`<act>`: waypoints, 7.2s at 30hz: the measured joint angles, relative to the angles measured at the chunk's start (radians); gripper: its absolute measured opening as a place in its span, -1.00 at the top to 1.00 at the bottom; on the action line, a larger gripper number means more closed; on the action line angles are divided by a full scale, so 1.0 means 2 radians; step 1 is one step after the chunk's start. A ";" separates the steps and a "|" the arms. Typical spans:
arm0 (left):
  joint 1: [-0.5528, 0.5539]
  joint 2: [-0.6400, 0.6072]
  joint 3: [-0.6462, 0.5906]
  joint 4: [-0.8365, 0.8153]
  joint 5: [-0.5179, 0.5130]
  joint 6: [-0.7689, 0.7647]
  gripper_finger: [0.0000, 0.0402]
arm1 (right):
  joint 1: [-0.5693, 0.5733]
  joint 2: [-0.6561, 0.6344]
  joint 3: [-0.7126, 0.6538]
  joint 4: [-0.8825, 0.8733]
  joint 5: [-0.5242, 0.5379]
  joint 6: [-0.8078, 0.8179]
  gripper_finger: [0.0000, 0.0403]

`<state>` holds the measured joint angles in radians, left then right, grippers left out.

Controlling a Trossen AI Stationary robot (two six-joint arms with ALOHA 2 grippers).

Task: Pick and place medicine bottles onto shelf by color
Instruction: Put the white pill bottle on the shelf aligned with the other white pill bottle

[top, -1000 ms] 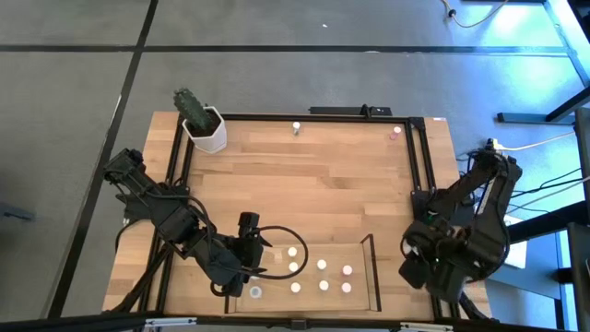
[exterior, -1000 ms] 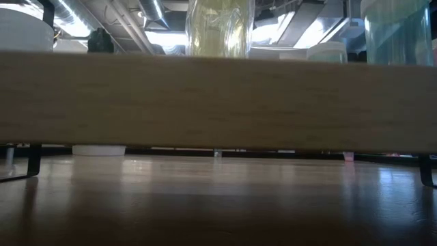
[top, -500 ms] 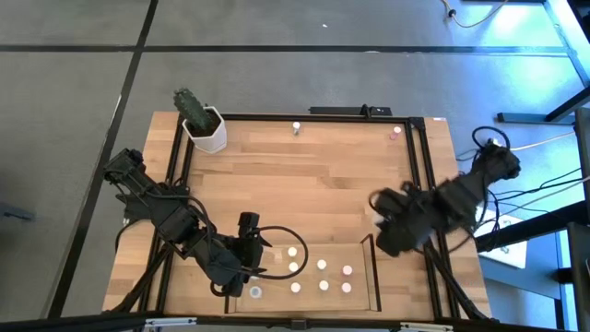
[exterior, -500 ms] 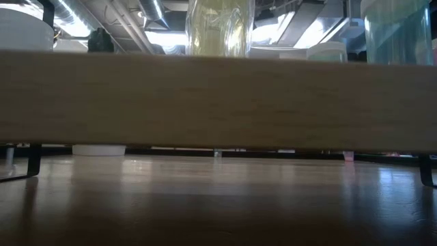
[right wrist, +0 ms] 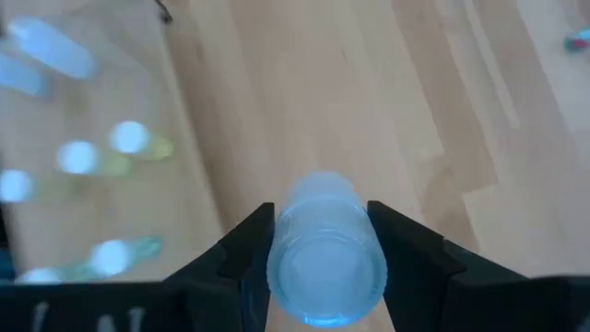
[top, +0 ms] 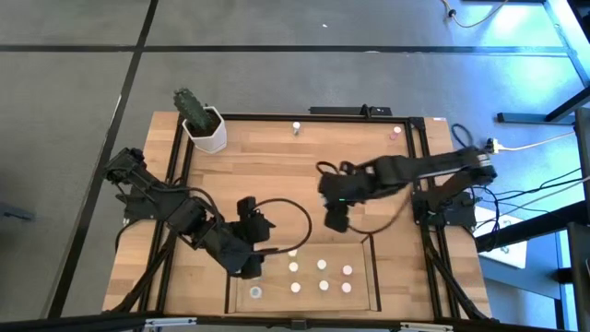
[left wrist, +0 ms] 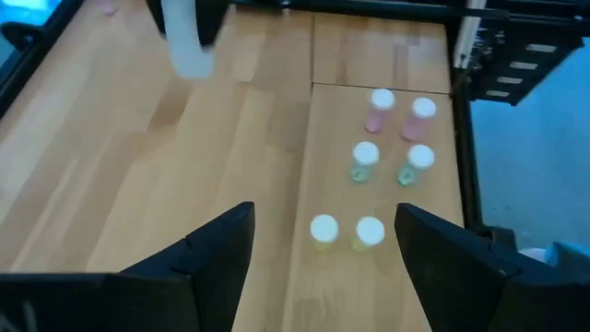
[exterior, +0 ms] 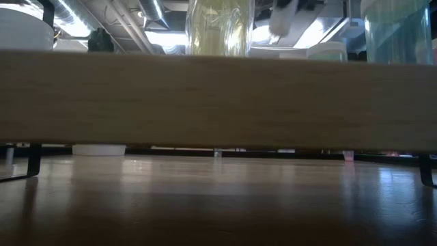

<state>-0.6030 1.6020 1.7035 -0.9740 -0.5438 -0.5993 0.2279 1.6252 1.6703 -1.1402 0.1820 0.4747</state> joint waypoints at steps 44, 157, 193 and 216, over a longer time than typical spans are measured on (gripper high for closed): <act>0.002 0.000 0.000 -0.020 0.001 -0.036 -0.27 | -0.080 0.242 -0.001 0.116 -0.062 -0.109 0.04; 0.271 0.018 -0.246 0.276 0.226 0.210 -0.27 | 0.213 0.092 0.325 -0.215 0.130 -0.030 -0.14; 0.271 0.138 -0.246 0.340 0.185 0.240 -0.26 | 0.213 0.093 0.325 -0.214 0.135 -0.030 -0.14; 0.261 0.160 -0.246 0.353 0.204 0.239 0.19 | 0.213 0.093 0.325 -0.213 0.136 -0.030 -0.14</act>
<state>-0.0814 1.9225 1.2114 -0.2677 -0.1356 -0.1204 0.6532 1.8103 2.3203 -1.5658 0.4530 0.4138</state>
